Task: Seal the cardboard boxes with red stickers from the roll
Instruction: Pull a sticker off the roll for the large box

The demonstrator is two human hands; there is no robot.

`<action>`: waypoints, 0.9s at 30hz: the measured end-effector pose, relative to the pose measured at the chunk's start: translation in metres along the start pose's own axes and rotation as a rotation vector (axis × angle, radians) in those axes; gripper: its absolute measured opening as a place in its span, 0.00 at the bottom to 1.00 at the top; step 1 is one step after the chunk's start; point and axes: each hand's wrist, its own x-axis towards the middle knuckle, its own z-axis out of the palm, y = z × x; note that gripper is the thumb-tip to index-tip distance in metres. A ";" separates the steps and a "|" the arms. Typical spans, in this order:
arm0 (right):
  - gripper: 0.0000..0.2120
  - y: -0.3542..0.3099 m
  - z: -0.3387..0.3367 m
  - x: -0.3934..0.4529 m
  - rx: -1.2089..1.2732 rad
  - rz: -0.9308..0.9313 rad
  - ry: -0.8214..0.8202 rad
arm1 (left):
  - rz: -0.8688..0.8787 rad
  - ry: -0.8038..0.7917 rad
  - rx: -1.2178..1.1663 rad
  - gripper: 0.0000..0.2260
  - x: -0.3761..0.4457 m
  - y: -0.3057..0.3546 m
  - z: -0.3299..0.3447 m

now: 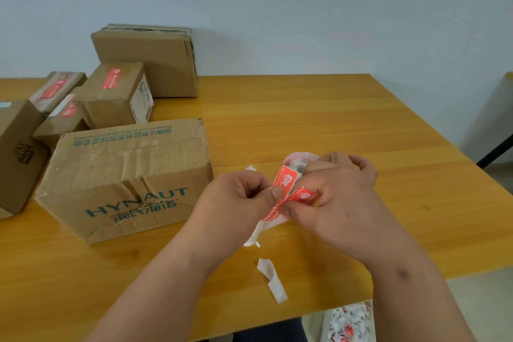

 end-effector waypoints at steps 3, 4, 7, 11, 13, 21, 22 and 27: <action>0.11 0.002 0.002 0.000 -0.040 -0.016 0.049 | -0.014 0.015 -0.047 0.13 0.001 -0.001 0.001; 0.12 0.002 0.003 0.000 -0.056 -0.018 0.058 | -0.018 0.020 -0.053 0.13 0.001 -0.001 0.001; 0.14 0.002 0.000 0.000 -0.050 0.001 0.044 | -0.026 0.030 -0.071 0.13 0.002 -0.001 0.002; 0.14 0.001 -0.005 0.002 -0.045 0.063 -0.047 | 0.006 0.064 -0.065 0.12 0.004 0.000 0.004; 0.14 0.002 -0.007 0.004 -0.043 0.093 -0.070 | 0.026 0.071 -0.036 0.12 0.004 0.000 0.006; 0.17 0.002 -0.002 0.003 -0.057 0.059 -0.029 | 0.041 0.103 -0.027 0.13 0.003 -0.001 0.008; 0.17 0.002 0.000 0.003 -0.073 0.049 -0.013 | 0.041 0.105 -0.026 0.13 0.003 -0.001 0.009; 0.12 0.003 0.002 0.001 -0.127 0.016 0.020 | 0.036 0.115 -0.041 0.14 0.003 -0.003 0.011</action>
